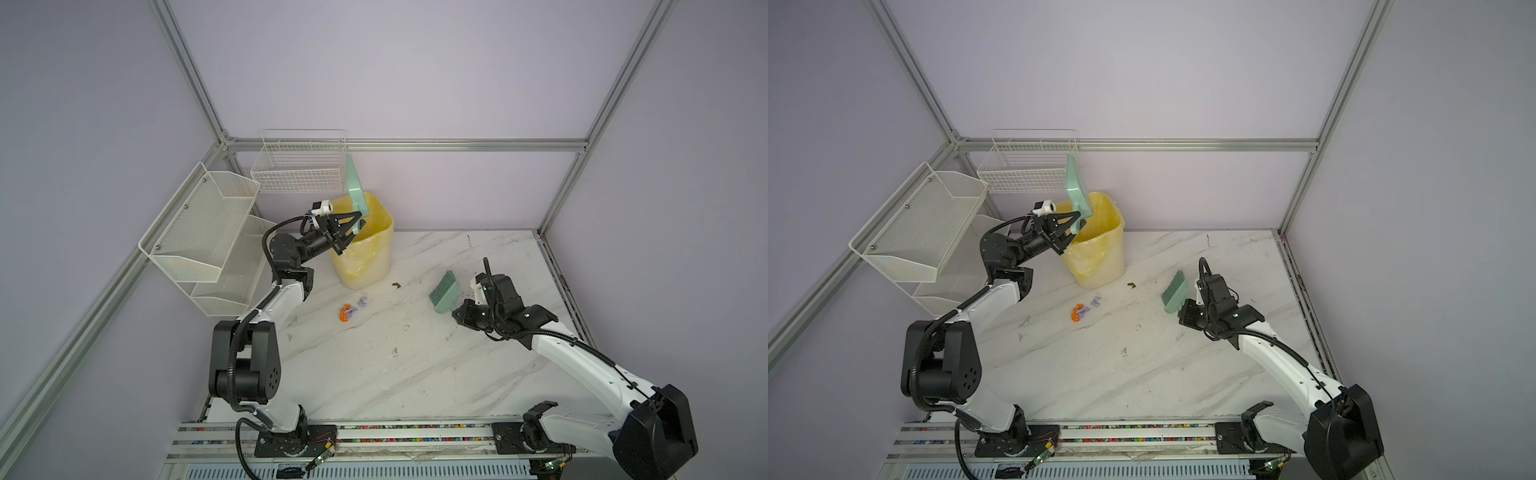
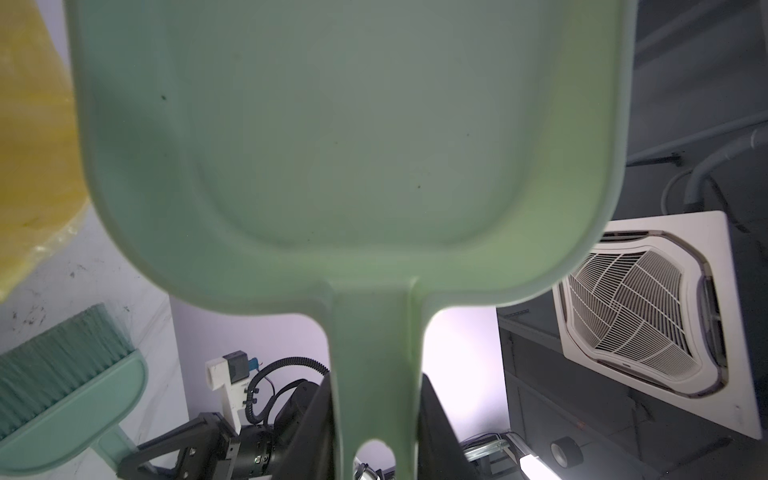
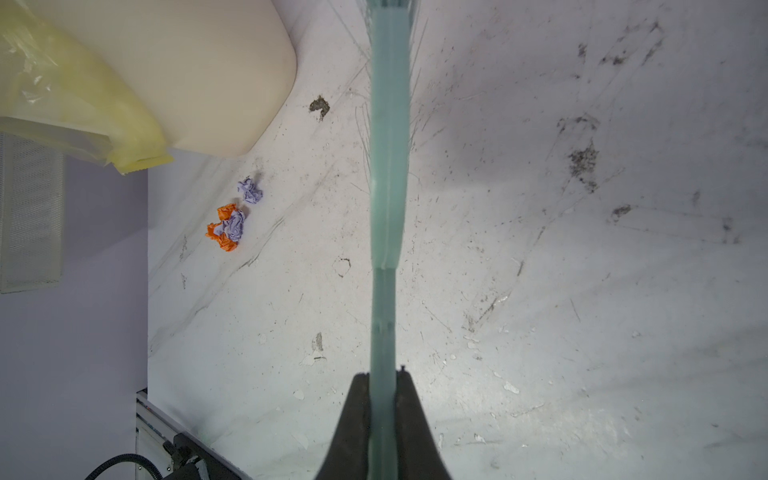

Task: Sweep away the paper scraps from the table
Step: 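Tip the dustpan over the yellow bin with the left gripper, then lower the empty dustpan with the left gripper while the right brings the brush over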

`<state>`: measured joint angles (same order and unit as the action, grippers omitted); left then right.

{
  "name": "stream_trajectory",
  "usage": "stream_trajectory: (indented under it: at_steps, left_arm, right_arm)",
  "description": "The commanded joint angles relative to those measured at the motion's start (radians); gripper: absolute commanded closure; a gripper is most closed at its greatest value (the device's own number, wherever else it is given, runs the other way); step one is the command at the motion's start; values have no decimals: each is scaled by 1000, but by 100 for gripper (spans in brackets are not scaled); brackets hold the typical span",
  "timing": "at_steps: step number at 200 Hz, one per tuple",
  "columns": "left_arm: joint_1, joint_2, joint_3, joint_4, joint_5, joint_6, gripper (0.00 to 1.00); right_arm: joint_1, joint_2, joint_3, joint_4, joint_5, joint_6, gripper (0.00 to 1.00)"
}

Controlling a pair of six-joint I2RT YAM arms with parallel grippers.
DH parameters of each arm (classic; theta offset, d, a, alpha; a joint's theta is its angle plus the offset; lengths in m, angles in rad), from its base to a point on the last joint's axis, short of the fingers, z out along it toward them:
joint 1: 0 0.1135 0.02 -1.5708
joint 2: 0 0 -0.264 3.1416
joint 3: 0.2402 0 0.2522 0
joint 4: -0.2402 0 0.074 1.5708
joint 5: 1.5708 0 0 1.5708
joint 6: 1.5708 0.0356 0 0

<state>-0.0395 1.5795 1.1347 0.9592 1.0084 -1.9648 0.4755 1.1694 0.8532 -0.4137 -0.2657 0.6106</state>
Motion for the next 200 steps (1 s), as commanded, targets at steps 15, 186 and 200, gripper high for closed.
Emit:
stream_trajectory:
  at_steps: [15, 186, 200]
  left_arm:
    - [7, -192, 11, -565, 43, 473, 87]
    - [-16, -597, 55, -1585, -447, 1309, 87]
    - [-15, -602, 42, -1623, -469, 1332, 87]
  right_arm:
    - [-6, -34, -6, 33, 6, 25, 100]
    - [-2, -72, -78, 179, -81, 159, 100]
    - [6, -77, -78, 185, -86, 180, 100]
